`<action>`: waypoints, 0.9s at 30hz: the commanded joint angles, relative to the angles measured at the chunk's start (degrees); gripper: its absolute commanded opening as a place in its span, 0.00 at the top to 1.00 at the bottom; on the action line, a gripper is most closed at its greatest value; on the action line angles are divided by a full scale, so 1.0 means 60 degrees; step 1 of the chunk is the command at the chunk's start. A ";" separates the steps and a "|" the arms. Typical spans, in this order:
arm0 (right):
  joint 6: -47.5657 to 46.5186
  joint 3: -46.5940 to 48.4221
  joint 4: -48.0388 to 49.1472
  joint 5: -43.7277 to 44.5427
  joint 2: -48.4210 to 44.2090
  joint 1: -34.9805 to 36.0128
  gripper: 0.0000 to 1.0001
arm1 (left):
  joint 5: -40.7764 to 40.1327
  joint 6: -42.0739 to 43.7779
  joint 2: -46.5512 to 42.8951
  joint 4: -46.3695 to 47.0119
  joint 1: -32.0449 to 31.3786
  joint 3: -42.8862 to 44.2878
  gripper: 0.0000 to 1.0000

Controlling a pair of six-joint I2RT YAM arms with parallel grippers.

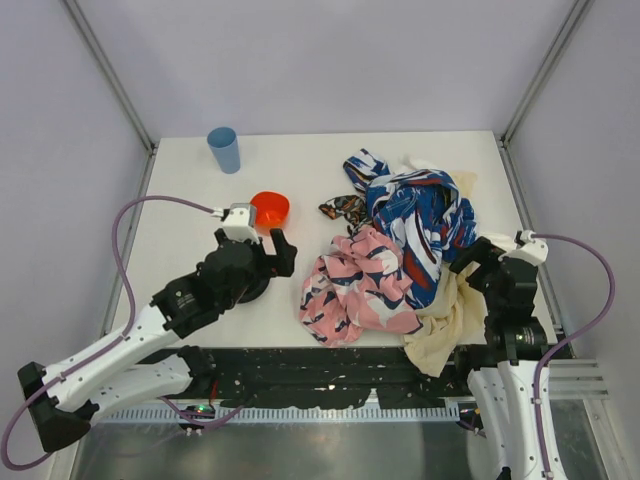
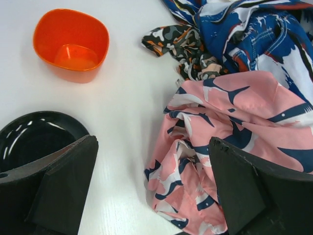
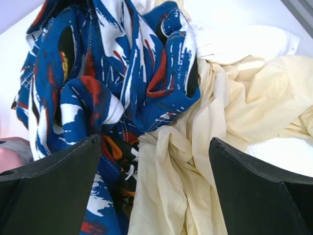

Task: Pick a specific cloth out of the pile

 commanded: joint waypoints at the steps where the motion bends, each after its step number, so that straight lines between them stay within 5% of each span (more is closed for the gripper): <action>1: -0.0270 0.0671 0.0356 -0.0714 -0.0096 0.0036 0.05 | -0.1296 -0.0204 -0.0299 -0.0272 0.0051 -0.0177 0.00; 9: -0.0591 0.1855 0.1397 -0.4744 0.0430 0.0313 0.05 | -0.1136 -0.0219 -0.0329 -0.0244 0.0051 -0.0250 0.00; 15: -0.1689 0.2415 0.1249 -0.2434 0.1803 0.4405 0.05 | -0.1135 -0.0218 -0.0095 -0.0024 0.0081 -0.0148 0.00; 20: -0.2788 0.3264 0.1353 0.2188 0.4441 0.9126 0.05 | -0.1384 -0.0350 -0.0021 -0.0506 0.0110 0.0058 0.00; 23: -0.3752 0.4026 0.1235 0.2406 0.6327 1.0637 0.05 | -0.1677 -0.0482 -0.0196 -0.0756 0.0125 -0.0059 0.00; 27: -0.4005 0.4100 0.1615 0.1044 0.8422 1.0773 0.05 | -0.1751 -0.0497 -0.0431 -0.0567 0.0154 -0.0367 0.00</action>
